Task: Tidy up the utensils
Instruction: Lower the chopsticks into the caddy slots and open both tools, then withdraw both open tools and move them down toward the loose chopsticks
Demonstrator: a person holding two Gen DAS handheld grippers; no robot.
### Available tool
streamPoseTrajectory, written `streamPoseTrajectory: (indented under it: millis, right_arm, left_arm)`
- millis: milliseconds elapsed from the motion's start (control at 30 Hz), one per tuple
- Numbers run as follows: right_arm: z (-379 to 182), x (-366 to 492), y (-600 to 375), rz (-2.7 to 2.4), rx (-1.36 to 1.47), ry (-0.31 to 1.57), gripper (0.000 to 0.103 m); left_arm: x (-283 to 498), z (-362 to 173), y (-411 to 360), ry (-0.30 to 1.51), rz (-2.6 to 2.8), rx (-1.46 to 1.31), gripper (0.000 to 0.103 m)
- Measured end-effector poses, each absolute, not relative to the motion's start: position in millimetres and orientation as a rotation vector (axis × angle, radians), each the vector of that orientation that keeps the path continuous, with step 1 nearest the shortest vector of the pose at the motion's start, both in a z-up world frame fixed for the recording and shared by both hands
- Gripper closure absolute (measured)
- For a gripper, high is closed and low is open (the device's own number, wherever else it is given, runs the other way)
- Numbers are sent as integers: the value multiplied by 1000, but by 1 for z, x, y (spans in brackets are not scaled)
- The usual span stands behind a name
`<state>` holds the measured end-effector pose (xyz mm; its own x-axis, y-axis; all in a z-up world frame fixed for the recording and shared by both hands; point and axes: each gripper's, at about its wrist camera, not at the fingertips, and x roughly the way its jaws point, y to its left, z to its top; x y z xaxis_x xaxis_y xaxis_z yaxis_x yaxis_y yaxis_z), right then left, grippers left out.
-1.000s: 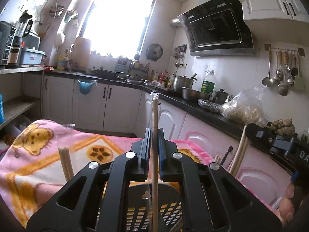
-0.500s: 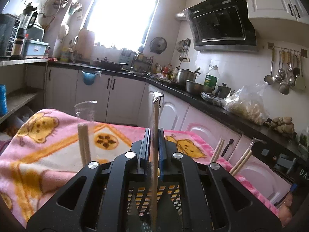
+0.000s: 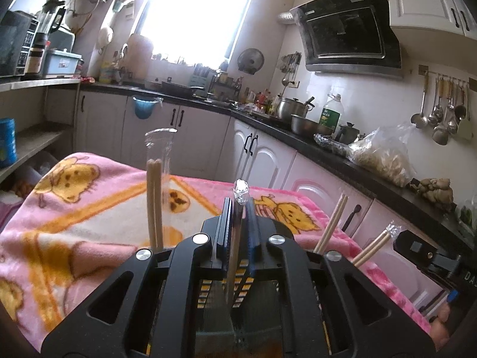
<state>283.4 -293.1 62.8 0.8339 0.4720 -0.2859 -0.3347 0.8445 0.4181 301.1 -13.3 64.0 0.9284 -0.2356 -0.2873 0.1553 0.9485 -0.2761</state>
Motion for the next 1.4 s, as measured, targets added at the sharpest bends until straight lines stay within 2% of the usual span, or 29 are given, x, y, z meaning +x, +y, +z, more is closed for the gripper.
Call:
streamPoseTrajectory:
  millis: [233,433,500,700,833,1100,1400]
  right_arm:
    - [59,272,-296,431,353,425,73]
    - [53,263,-297,427,323,476,68]
    - [50,259,-296,423,307,497,68]
    - [42,250,-296,421,293,537,65]
    - [41,243,-296,420,288,549,63]
    - [42,231,-293,422,261,563,60]
    - [36,220,-285,434,224,594,57]
  left_arm:
    - [292,62,-6,363,-204,-279,97]
    - [282,62,1,411,-206,-303,84]
    - [280,61,3,445,-217,-319,74]
    - [268,57,6,506,-247,-353,57]
    - [260,55,5,523,-260,-354,51]
    - [240,52,9,548,-280,-372,27]
    - [221,47,17,579,-276,-372,16]
